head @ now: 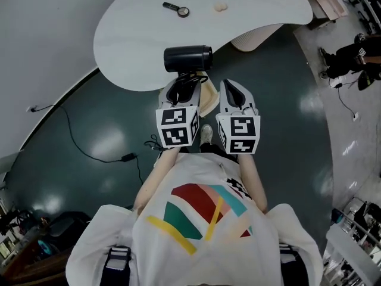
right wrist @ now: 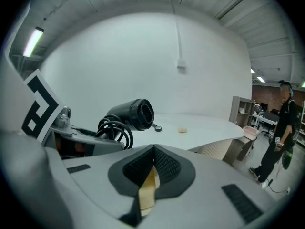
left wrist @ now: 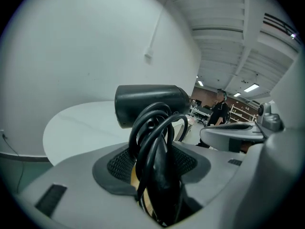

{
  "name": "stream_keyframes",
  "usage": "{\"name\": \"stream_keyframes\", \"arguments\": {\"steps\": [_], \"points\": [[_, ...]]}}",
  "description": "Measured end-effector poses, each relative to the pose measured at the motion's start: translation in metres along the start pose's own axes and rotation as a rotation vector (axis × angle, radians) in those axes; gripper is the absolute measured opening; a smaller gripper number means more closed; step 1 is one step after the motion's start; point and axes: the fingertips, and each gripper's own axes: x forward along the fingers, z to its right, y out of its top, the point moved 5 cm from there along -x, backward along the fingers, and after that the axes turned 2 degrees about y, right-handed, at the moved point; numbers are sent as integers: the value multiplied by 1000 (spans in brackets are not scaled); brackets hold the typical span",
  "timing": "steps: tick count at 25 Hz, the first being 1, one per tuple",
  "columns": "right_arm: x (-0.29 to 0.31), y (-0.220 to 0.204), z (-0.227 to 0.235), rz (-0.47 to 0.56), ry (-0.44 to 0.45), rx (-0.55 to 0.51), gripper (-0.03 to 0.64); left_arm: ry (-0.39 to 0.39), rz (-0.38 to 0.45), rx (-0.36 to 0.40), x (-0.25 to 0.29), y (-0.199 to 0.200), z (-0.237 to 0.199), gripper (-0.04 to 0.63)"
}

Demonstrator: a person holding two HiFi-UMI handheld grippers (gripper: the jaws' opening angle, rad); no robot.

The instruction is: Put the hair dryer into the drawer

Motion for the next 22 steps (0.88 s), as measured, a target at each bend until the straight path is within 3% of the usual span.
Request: {"name": "stream_keyframes", "arguments": {"steps": [9, 15, 22], "points": [[27, -5, -34, -41, 136, -40, 11, 114, -48, -68, -14, -24, -33, 229], [35, -10, -47, -69, 177, -50, 11, 125, -90, -103, -14, -39, -38, 229], [35, -23, -46, -104, 205, -45, 11, 132, -210, -228, 4, -69, -32, 229]]}}
